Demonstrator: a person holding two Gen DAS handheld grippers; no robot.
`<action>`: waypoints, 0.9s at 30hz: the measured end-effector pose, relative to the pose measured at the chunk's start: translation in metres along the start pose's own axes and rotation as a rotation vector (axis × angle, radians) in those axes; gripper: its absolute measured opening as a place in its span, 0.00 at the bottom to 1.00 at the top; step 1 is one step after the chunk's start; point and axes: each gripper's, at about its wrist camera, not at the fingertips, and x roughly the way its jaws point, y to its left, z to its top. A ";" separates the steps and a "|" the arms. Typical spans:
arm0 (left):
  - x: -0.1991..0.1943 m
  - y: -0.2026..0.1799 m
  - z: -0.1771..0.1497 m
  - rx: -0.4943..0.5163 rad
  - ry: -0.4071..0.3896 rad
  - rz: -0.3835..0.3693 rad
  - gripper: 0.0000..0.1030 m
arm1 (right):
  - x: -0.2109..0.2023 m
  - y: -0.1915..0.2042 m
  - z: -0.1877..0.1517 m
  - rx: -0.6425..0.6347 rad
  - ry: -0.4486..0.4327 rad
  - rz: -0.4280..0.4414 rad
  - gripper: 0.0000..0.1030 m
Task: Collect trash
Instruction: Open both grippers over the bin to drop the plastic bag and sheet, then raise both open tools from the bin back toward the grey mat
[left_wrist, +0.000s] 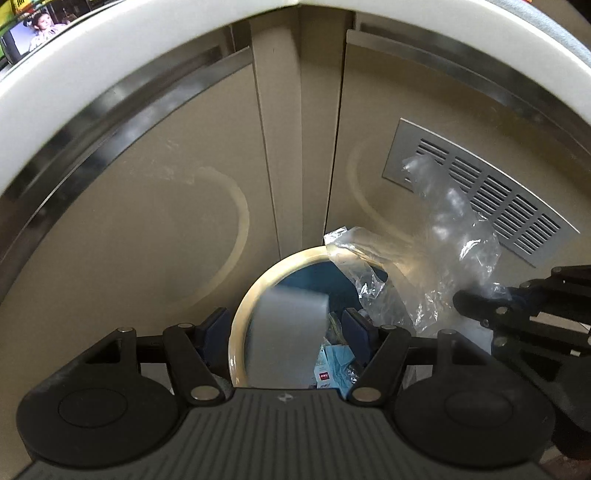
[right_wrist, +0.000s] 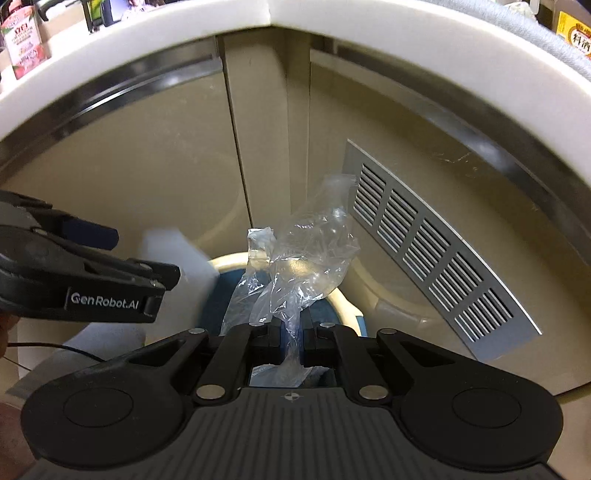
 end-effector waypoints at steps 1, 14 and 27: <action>0.001 0.000 0.000 0.000 0.002 0.001 0.70 | 0.002 0.000 0.000 0.000 0.004 -0.002 0.07; 0.014 -0.006 0.009 0.021 0.037 0.010 0.85 | 0.016 0.004 0.004 -0.008 0.037 -0.020 0.12; -0.026 0.002 0.010 0.011 0.052 -0.029 1.00 | -0.018 -0.002 0.004 0.040 0.016 -0.036 0.79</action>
